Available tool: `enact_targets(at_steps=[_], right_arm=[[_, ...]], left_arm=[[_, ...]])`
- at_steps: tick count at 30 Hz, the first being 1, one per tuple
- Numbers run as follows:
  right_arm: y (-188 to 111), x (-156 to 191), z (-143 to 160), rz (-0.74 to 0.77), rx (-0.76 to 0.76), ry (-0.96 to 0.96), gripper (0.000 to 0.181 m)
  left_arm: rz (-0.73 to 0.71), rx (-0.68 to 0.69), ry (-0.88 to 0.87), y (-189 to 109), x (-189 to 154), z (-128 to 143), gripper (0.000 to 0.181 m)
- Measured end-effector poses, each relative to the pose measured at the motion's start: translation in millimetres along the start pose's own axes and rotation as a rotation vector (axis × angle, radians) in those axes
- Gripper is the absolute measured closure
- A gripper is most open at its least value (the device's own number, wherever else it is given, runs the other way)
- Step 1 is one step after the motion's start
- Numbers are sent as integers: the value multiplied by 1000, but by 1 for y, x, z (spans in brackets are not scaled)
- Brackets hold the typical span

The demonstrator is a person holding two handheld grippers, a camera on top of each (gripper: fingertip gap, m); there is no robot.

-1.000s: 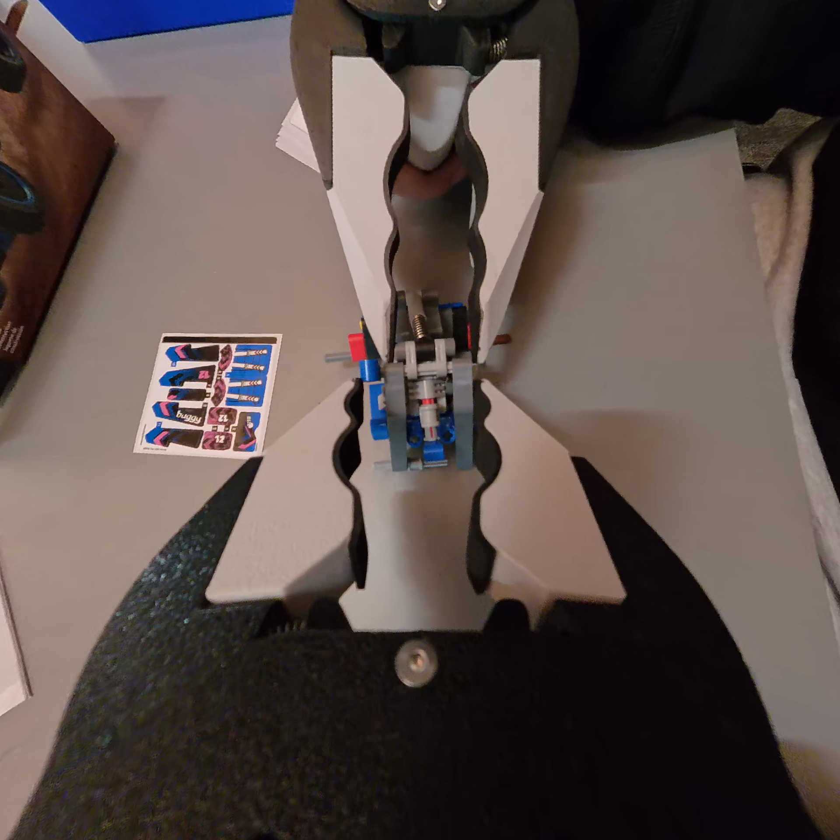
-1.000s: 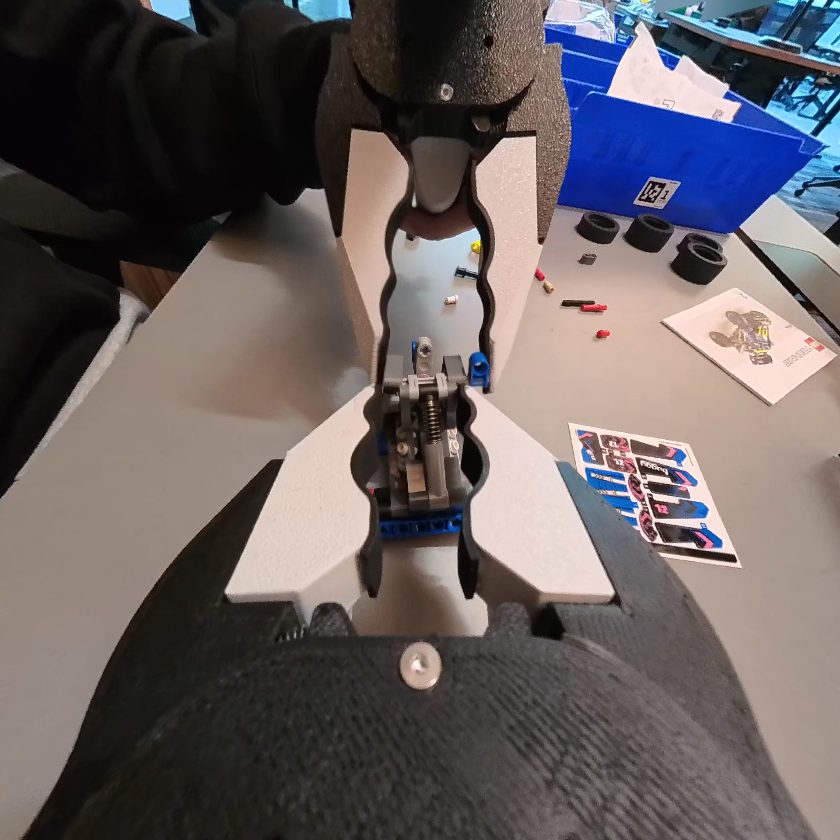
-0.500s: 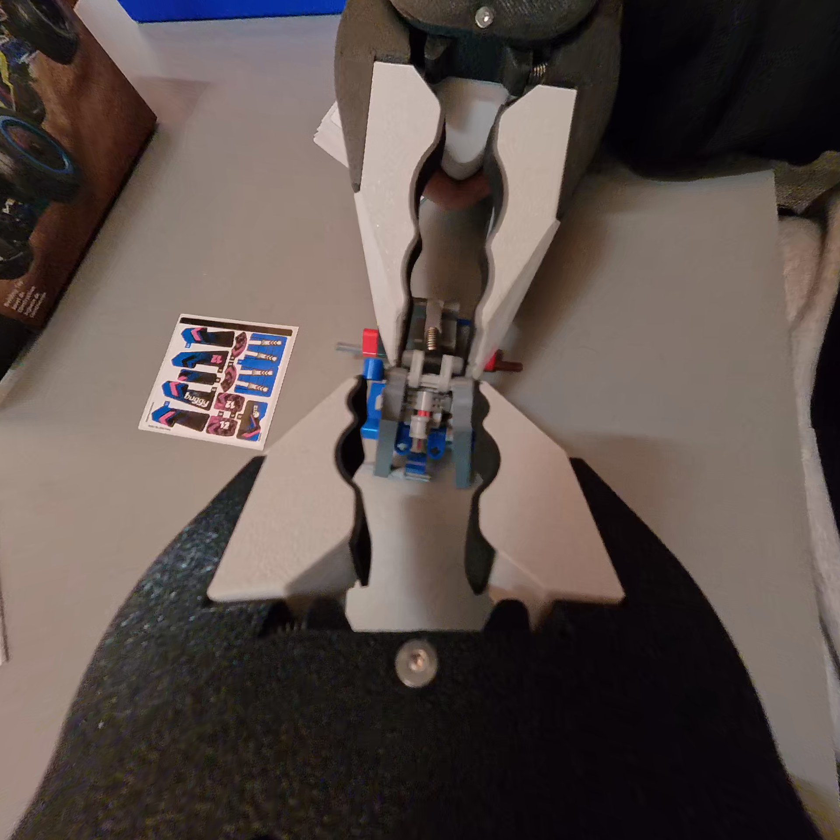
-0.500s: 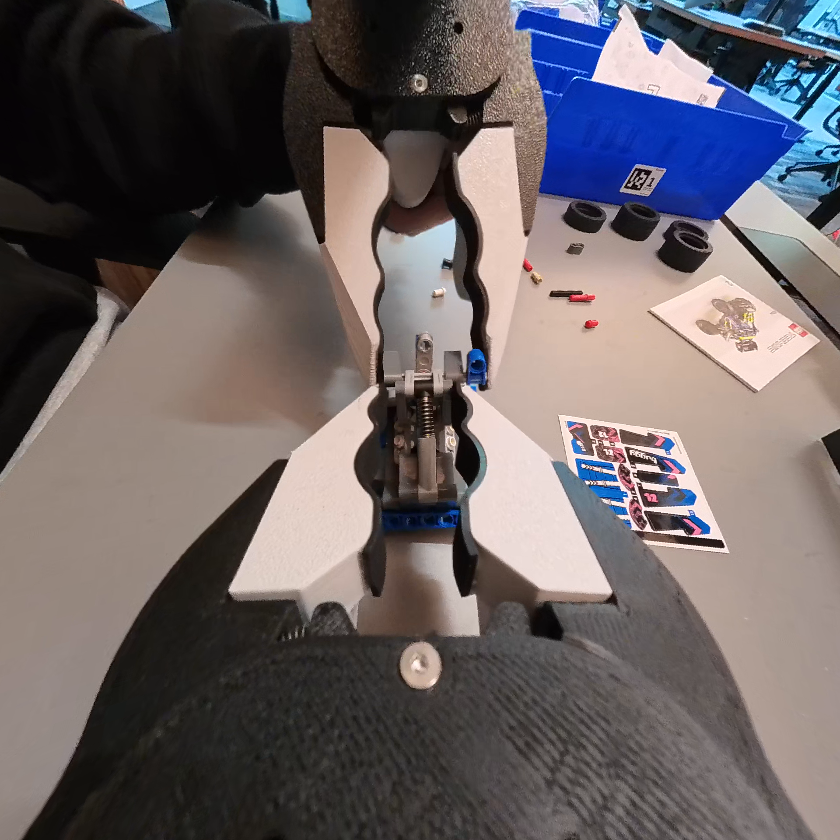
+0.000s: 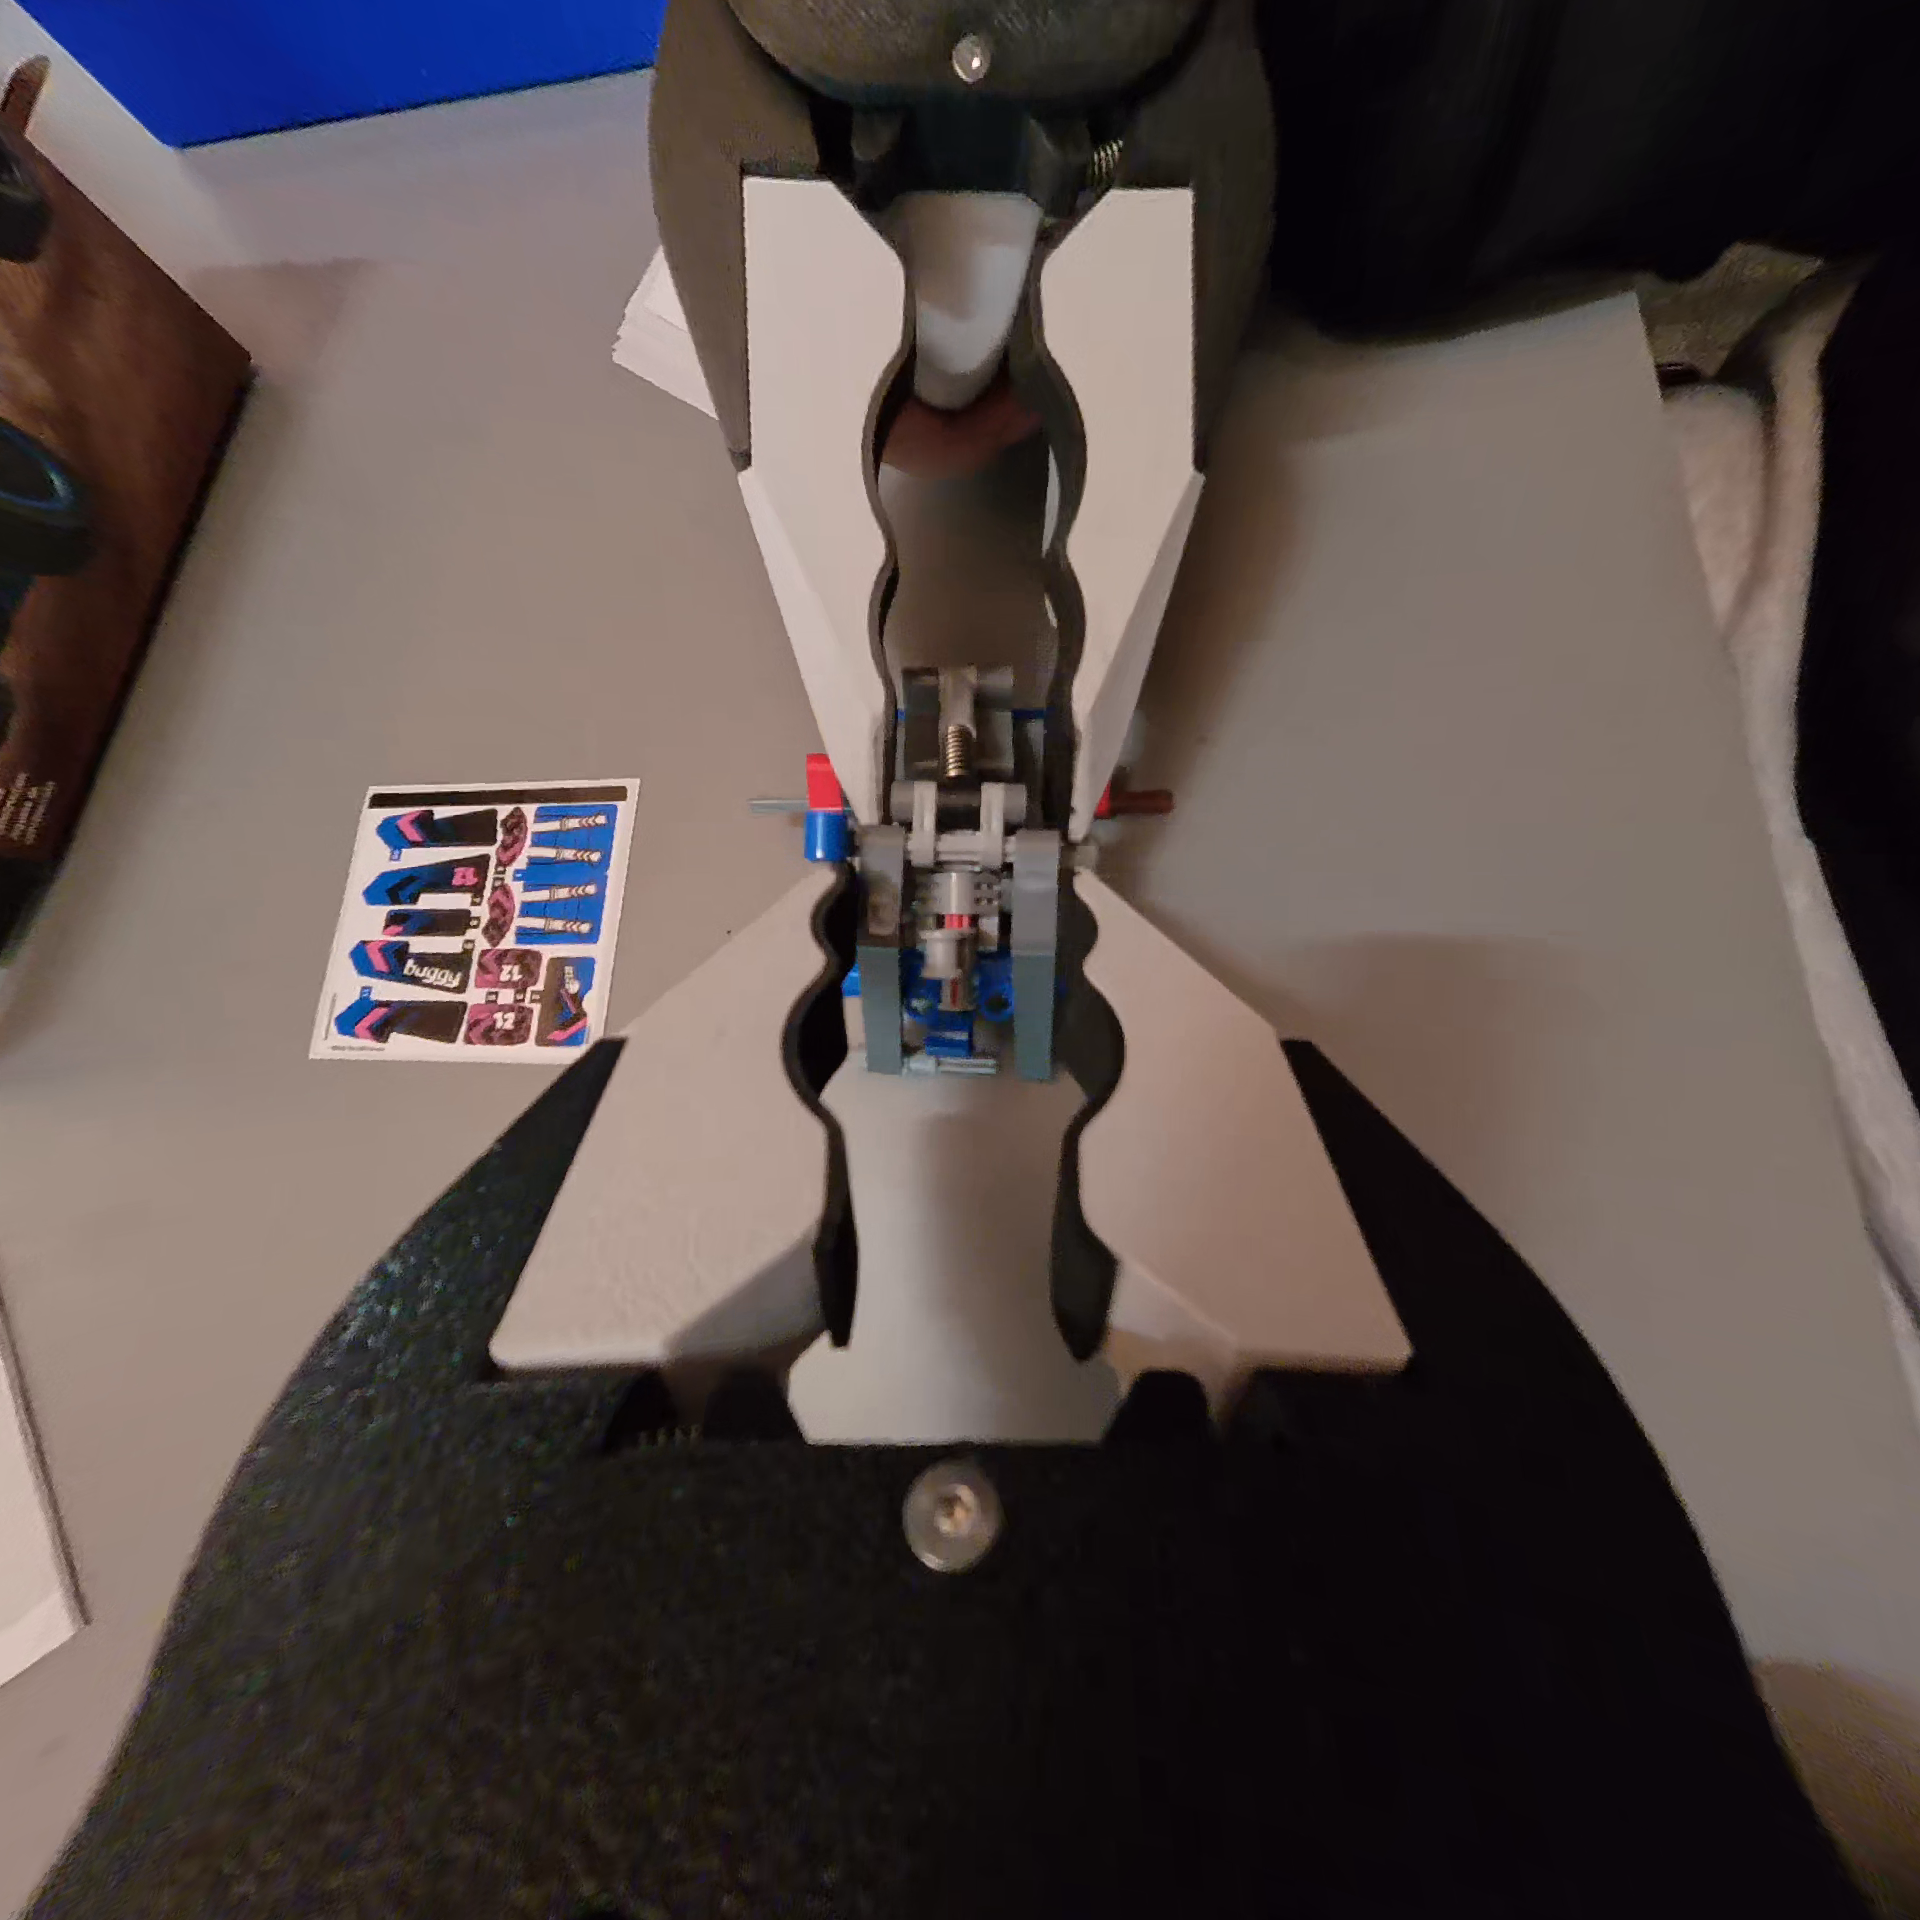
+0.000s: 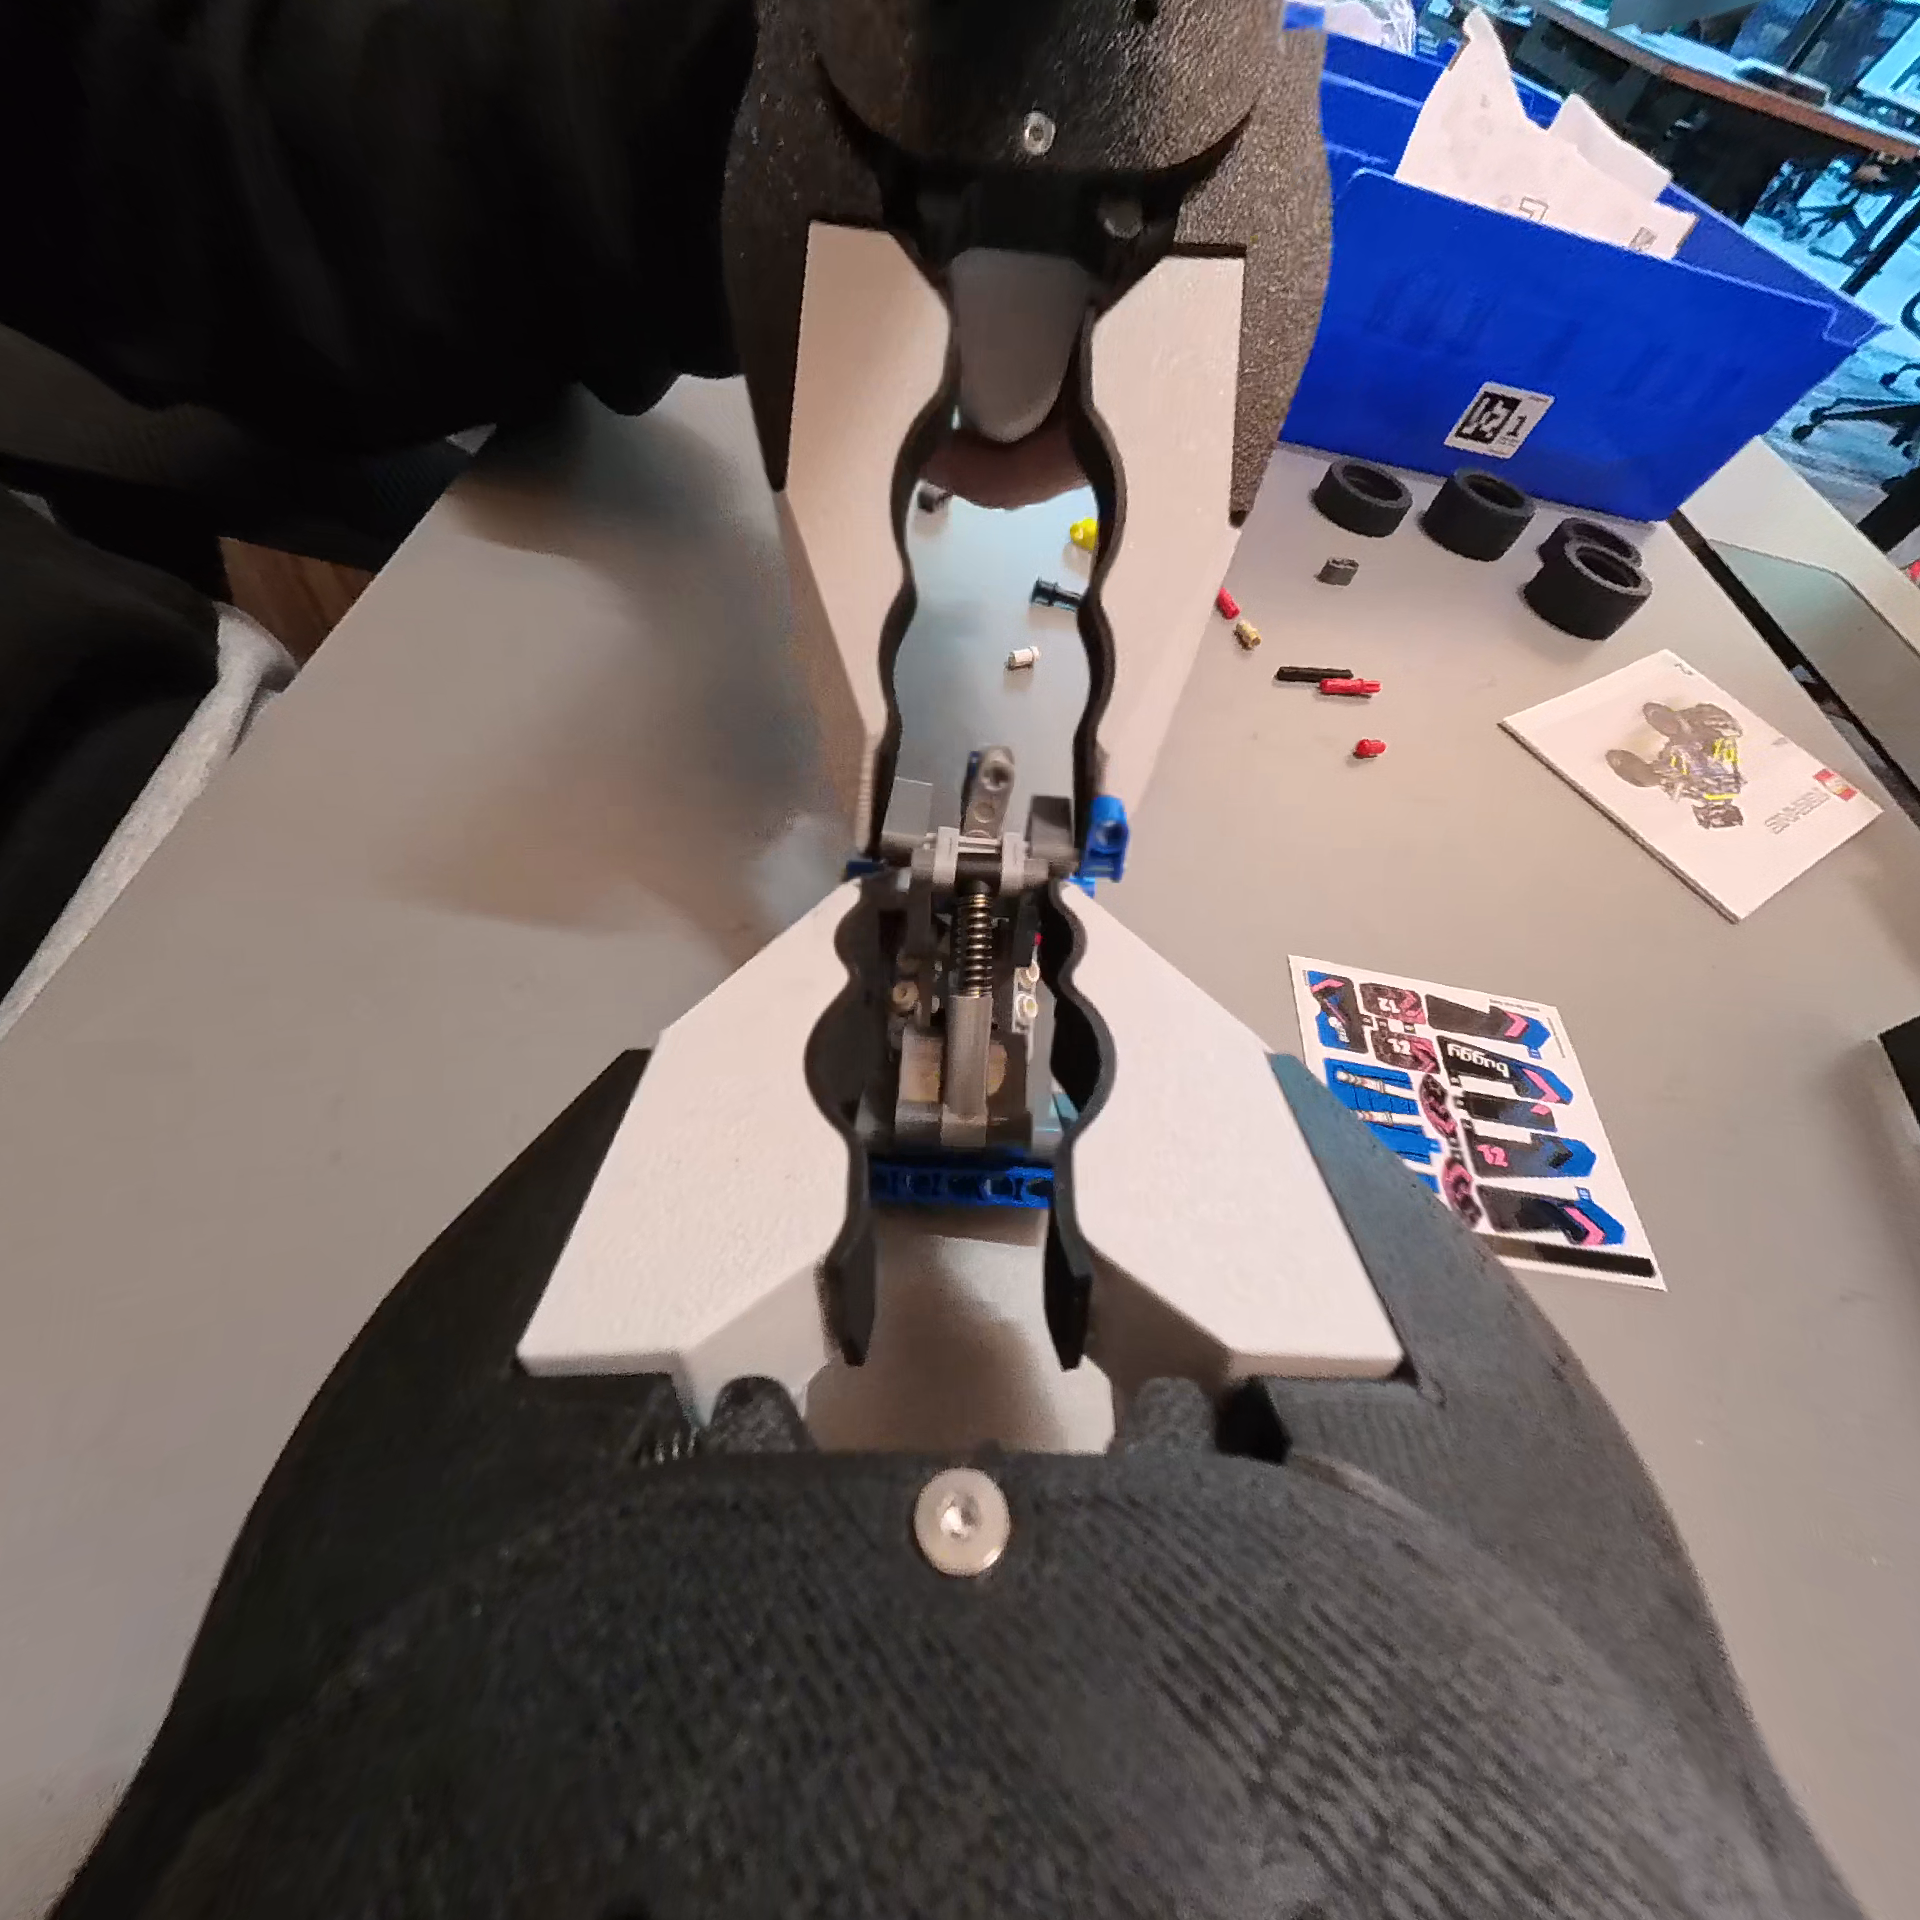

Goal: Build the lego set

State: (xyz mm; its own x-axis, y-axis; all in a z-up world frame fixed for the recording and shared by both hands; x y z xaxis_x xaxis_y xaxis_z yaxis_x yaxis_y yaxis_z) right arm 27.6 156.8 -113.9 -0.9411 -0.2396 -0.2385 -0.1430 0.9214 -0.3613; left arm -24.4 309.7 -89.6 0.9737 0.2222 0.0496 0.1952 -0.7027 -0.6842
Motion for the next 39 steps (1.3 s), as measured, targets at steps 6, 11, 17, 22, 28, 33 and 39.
enact_targets(at_steps=[6, 11, 17, 22, 28, 33, 39], right_arm=[[1, -1, 0, 26, 8, 19, 155], [1, -5, 0, 56, 26, 82, 145], [-2, -10, 0, 72, 1, 134, 122], [4, -7, -2, 58, 5, 84, 132], [4, -6, -2, 57, 7, 77, 137], [4, -4, -3, 49, 6, 60, 137], [5, -3, -3, 69, 14, 65, 139]], left_arm=[[-25, -18, -41, 2, -1, 1, 146], [-31, -11, -46, 3, -2, 0, 146], [-41, 8, -46, 1, -2, 1, 135], [-30, -9, -35, 2, 4, 2, 136], [-30, -25, -2, 2, 3, 4, 139], [-36, -6, -10, 3, -1, 2, 145], [-66, 21, -21, 3, -2, 1, 146]])
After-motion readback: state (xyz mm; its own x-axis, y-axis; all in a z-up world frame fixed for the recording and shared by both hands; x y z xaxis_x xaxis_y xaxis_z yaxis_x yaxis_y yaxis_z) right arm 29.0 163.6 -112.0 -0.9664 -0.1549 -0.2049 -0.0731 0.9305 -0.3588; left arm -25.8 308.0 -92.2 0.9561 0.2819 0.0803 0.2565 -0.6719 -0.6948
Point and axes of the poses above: each gripper's, where its closed fingertips meet, y out along the fingers, z out of its underside, x = y × z across the jaws, the point moved 10 cm from there along -y, back along the fingers, and after that the axes turned 7 degrees about z, right-handed, at the moved point
